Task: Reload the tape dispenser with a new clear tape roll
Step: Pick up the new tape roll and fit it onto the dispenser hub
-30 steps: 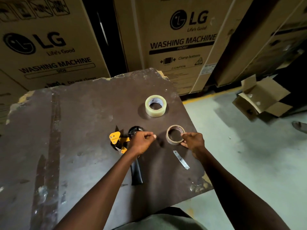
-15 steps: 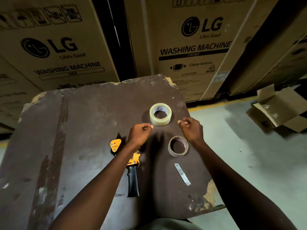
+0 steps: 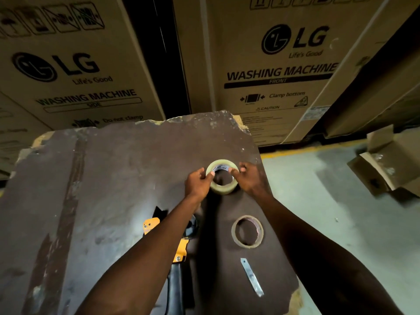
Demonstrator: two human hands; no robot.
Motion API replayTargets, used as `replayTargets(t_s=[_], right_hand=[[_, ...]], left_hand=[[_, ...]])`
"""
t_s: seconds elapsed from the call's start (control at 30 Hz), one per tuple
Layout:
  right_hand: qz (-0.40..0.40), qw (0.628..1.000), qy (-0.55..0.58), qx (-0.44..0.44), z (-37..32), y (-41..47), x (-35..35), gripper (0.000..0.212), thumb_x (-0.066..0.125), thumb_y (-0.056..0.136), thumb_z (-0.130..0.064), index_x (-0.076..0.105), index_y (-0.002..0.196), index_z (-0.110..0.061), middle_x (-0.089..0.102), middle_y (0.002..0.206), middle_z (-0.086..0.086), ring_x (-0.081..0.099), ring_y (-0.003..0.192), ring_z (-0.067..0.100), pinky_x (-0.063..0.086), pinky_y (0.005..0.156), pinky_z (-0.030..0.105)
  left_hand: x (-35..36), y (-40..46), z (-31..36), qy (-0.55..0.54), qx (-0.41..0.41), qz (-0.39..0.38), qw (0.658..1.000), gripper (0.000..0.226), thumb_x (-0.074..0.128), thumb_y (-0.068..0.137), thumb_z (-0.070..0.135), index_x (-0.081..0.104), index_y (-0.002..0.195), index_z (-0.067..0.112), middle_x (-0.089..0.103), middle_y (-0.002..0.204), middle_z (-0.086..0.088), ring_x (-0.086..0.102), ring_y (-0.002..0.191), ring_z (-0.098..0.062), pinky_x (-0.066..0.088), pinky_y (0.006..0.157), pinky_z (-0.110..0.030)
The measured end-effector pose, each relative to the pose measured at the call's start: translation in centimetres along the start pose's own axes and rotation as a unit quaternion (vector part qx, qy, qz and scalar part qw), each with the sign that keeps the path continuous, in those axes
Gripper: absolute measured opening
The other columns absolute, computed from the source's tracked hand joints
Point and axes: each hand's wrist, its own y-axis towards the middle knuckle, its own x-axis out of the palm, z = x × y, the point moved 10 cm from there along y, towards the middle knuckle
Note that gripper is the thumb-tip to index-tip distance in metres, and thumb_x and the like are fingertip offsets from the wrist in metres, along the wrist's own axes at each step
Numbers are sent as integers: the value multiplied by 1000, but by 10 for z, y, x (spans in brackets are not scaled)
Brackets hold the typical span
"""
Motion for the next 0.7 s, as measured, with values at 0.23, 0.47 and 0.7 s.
replayTargets(t_s=[0.23,0.47,0.7], right_hand=[[-52,998,36,-1,46,43,36,28,67,63,-65,71,81,-44,74,70,0,73,73,29,61,69,51],[-29,996,82,-33,4,-11,1,34,73,77,-43,79,103,-22,79,86,-5,75,83,17,62,79,47],[-24,994,80,-73,-24,-81,-12,20,75,85,-25,79,102,-15,78,84,0,71,72,15,63,66,37]], left_hand=[[7,8,3,-4,22,-5,1000,22,68,89,24,75,111,22,76,97,7,68,91,-11,49,77,-22],[-5,-9,15,-10,66,-24,998,41,71,88,30,67,127,19,73,117,5,68,102,-10,55,94,-30],[-36,-56,6,-1,107,-95,990,62,72,77,46,63,132,20,71,121,4,69,104,-9,56,96,-39]])
